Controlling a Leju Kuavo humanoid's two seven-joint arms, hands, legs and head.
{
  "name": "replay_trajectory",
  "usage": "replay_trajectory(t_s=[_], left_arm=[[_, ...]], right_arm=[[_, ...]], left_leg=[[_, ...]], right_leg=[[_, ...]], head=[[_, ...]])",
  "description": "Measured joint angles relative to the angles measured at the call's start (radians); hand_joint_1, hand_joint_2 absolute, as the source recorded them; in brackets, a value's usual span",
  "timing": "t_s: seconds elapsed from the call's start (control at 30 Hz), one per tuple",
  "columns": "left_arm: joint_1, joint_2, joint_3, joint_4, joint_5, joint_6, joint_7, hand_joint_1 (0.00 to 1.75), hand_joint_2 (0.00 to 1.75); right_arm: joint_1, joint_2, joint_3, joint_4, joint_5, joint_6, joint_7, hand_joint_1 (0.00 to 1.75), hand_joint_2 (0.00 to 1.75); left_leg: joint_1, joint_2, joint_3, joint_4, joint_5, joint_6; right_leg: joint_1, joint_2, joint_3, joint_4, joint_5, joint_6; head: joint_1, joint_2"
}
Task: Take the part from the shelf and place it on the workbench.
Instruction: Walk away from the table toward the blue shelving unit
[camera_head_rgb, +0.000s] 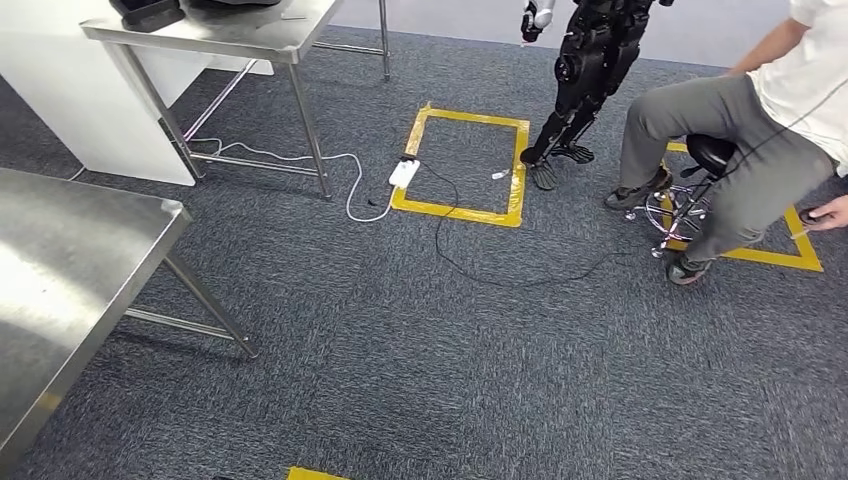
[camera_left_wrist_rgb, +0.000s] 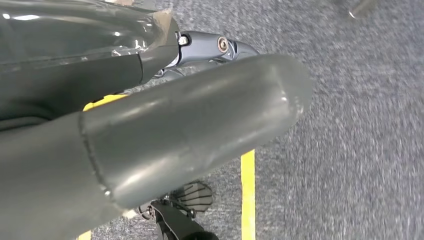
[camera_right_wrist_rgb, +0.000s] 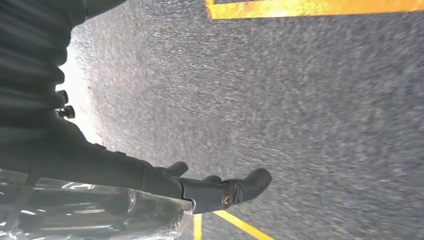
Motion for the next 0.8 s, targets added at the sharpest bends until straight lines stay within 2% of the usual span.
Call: replay_trajectory(t_s=[0.03, 0.07, 0.1, 0.13, 0.17, 0.2, 0.23, 0.27, 0.3, 0.33, 0.37, 0.4, 0.43, 0.47, 0.5, 0.53, 0.57, 0.63, 0.67, 0.7, 0.77, 0.8], left_arm=[[0.000, -0.001, 0.000, 0.000, 0.002, 0.001, 0.000, 0.00, 0.00], [0.000, -0.002, 0.000, 0.000, 0.003, 0.002, 0.000, 0.00, 0.00], [0.000, -0.001, 0.000, 0.000, 0.004, 0.004, 0.000, 0.00, 0.00], [0.000, -0.001, 0.000, 0.000, 0.004, 0.005, 0.000, 0.00, 0.00], [0.000, -0.001, 0.000, 0.000, 0.003, 0.005, 0.000, 0.00, 0.00], [-0.002, -0.001, 0.000, 0.000, 0.002, 0.006, 0.000, 0.00, 0.00], [-0.003, -0.002, 0.000, 0.000, 0.001, 0.005, 0.000, 0.00, 0.00], [-0.005, -0.003, 0.000, 0.000, 0.000, 0.005, 0.000, 0.00, 0.00], [-0.006, -0.004, 0.000, 0.000, 0.000, 0.005, 0.000, 0.00, 0.00], [-0.006, -0.004, 0.000, 0.000, -0.001, 0.005, 0.000, 0.00, 0.00], [-0.005, -0.005, 0.000, 0.000, -0.002, 0.005, 0.000, 0.00, 0.00], [-0.002, -0.006, 0.000, 0.000, -0.002, 0.005, 0.001, 0.00, 0.00], [0.000, -0.006, 0.000, 0.001, -0.003, 0.005, 0.001, 0.00, 0.00], [0.002, -0.006, 0.000, 0.001, -0.003, 0.005, 0.001, 0.00, 0.00], [0.002, -0.006, 0.000, 0.001, -0.003, 0.005, 0.002, 0.00, 0.00], [0.002, -0.006, 0.000, 0.001, -0.004, 0.005, 0.002, 0.00, 0.00], [0.002, -0.006, 0.000, 0.001, -0.005, 0.005, 0.002, 0.00, 0.00], [0.001, -0.005, -0.001, 0.001, -0.006, 0.005, 0.002, 0.00, 0.00], [0.000, -0.005, -0.001, 0.001, -0.007, 0.005, 0.003, 0.00, 0.00], [0.000, -0.004, -0.001, 0.001, -0.008, 0.005, 0.003, 0.00, 0.00], [-0.002, -0.006, -0.001, 0.001, -0.012, 0.004, 0.004, 0.00, 0.00], [-0.003, -0.006, -0.001, 0.001, -0.013, 0.004, 0.005, 0.00, 0.00]], right_arm=[[0.001, -0.002, 0.000, 0.000, 0.002, 0.002, 0.000, 0.00, 1.75], [0.002, -0.003, 0.000, 0.000, 0.002, 0.004, 0.000, 0.00, 1.75], [0.001, -0.003, 0.000, 0.000, 0.003, 0.007, 0.000, 0.00, 1.75], [-0.001, -0.004, 0.000, 0.000, 0.004, 0.010, 0.000, 0.00, 1.75], [-0.002, -0.004, 0.000, 0.000, 0.004, 0.012, 0.000, 0.00, 1.75], [-0.003, -0.005, 0.000, 0.000, 0.003, 0.013, 0.001, 0.00, 1.75], [-0.003, -0.006, 0.000, 0.000, 0.002, 0.014, 0.002, 0.00, 1.75], [-0.002, -0.007, 0.000, 0.000, 0.001, 0.014, 0.002, 0.00, 1.75], [-0.002, -0.008, 0.000, 0.000, 0.000, 0.014, 0.003, 0.00, 1.75], [-0.003, -0.009, 0.000, 0.000, -0.001, 0.014, 0.003, 0.00, 1.75], [-0.004, -0.010, 0.000, 0.000, -0.002, 0.014, 0.003, 0.00, 1.75], [-0.005, -0.010, 0.000, 0.000, -0.002, 0.014, 0.003, 0.00, 1.75], [-0.004, -0.010, 0.000, 0.000, -0.003, 0.014, 0.004, 0.00, 1.75], [-0.003, -0.010, 0.000, 0.000, -0.003, 0.014, 0.004, 0.00, 1.75], [-0.002, -0.010, 0.000, 0.000, -0.003, 0.014, 0.004, 0.00, 1.75], [-0.002, -0.011, 0.000, 0.000, -0.004, 0.014, 0.004, 0.00, 1.75], [-0.001, -0.010, 0.000, 0.000, -0.005, 0.014, 0.004, 0.00, 1.75], [-0.003, -0.009, 0.000, 0.000, -0.006, 0.014, 0.004, 0.00, 1.75], [-0.004, -0.009, 0.000, 0.000, -0.006, 0.014, 0.004, 0.00, 1.75], [-0.004, -0.008, 0.000, 0.000, -0.006, 0.014, 0.004, 0.00, 1.75], [-0.001, -0.009, 0.000, 0.000, -0.008, 0.014, 0.004, 0.00, 1.75], [0.001, -0.009, 0.000, 0.000, -0.009, 0.014, 0.004, 0.00, 1.75]], left_leg=[[0.001, 0.013, 0.001, 0.000, -0.001, -0.003], [0.003, 0.026, 0.002, 0.002, -0.003, -0.007], [0.002, 0.038, 0.004, 0.004, -0.007, -0.014], [0.000, 0.048, 0.006, 0.007, -0.011, -0.022], [-0.001, 0.057, 0.009, 0.009, -0.014, -0.030], [-0.002, 0.067, 0.013, 0.008, -0.017, -0.037], [0.000, 0.077, 0.018, 0.007, -0.019, -0.044], [0.004, 0.074, 0.020, 0.010, -0.024, -0.051], [0.009, 0.054, 0.017, 0.024, -0.038, -0.057], [0.012, 0.024, 0.004, 0.058, -0.065, -0.061], [0.015, -0.012, -0.020, 0.114, -0.101, -0.064], [0.015, -0.038, -0.052, 0.183, -0.140, -0.063], [0.015, -0.049, -0.083, 0.248, -0.169, -0.061], [0.015, -0.054, -0.104, 0.289, -0.178, -0.059], [0.015, -0.056, -0.108, 0.294, -0.167, -0.054], [0.015, -0.060, -0.094, 0.260, -0.138, -0.049], [0.014, -0.071, -0.064, 0.198, -0.099, -0.042], [0.013, -0.119, -0.006, 0.073, -0.046, -0.032], [0.011, -0.135, 0.010, 0.039, -0.036, -0.029], [0.008, -0.141, 0.015, 0.026, -0.037, -0.027], [0.004, -0.116, 0.017, 0.015, -0.027, -0.019], [0.004, -0.103, 0.020, 0.004, -0.020, -0.014]], right_leg=[[-0.005, -0.008, 0.029, -0.048, 0.020, 0.012], [-0.011, -0.027, 0.073, -0.122, 0.045, 0.023], [-0.012, -0.052, 0.111, -0.189, 0.065, 0.029], [-0.011, -0.071, 0.137, -0.235, 0.078, 0.027], [-0.009, -0.083, 0.147, -0.259, 0.083, 0.021], [-0.004, -0.080, 0.144, -0.260, 0.084, 0.011], [-0.002, -0.067, 0.142, -0.262, 0.086, 0.002], [-0.004, -0.054, 0.142, -0.263, 0.088, -0.006], [-0.006, -0.043, 0.144, -0.264, 0.091, -0.015], [-0.009, -0.031, 0.146, -0.265, 0.095, -0.023], [-0.009, -0.018, 0.146, -0.266, 0.098, -0.029], [-0.005, -0.006, 0.144, -0.265, 0.100, -0.034], [-0.001, 0.009, 0.142, -0.265, 0.102, -0.036], [0.003, 0.023, 0.140, -0.265, 0.103, -0.038], [0.007, 0.038, 0.140, -0.265, 0.104, -0.040], [0.009, 0.053, 0.141, -0.265, 0.105, -0.040], [0.011, 0.068, 0.142, -0.265, 0.106, -0.040], [0.013, 0.094, 0.142, -0.264, 0.108, -0.036], [0.013, 0.105, 0.140, -0.263, 0.111, -0.032], [0.011, 0.115, 0.136, -0.264, 0.113, -0.027], [0.008, 0.128, 0.124, -0.264, 0.120, -0.016], [0.009, 0.113, 0.115, -0.255, 0.116, -0.013]], head=[[0.000, 0.000], [0.000, 0.000], [0.001, 0.000], [0.001, 0.000], [0.000, 0.000], [-0.001, 0.000], [-0.002, 0.000], [-0.002, 0.000], [-0.003, 0.000], [-0.004, 0.000], [-0.006, 0.000], [-0.007, 0.000], [-0.007, 0.000], [-0.007, 0.000], [-0.007, 0.000], [-0.007, 0.000], [-0.007, 0.000], [-0.006, 0.000], [-0.006, 0.000], [-0.006, 0.000], [-0.006, 0.000], [-0.006, 0.000]])
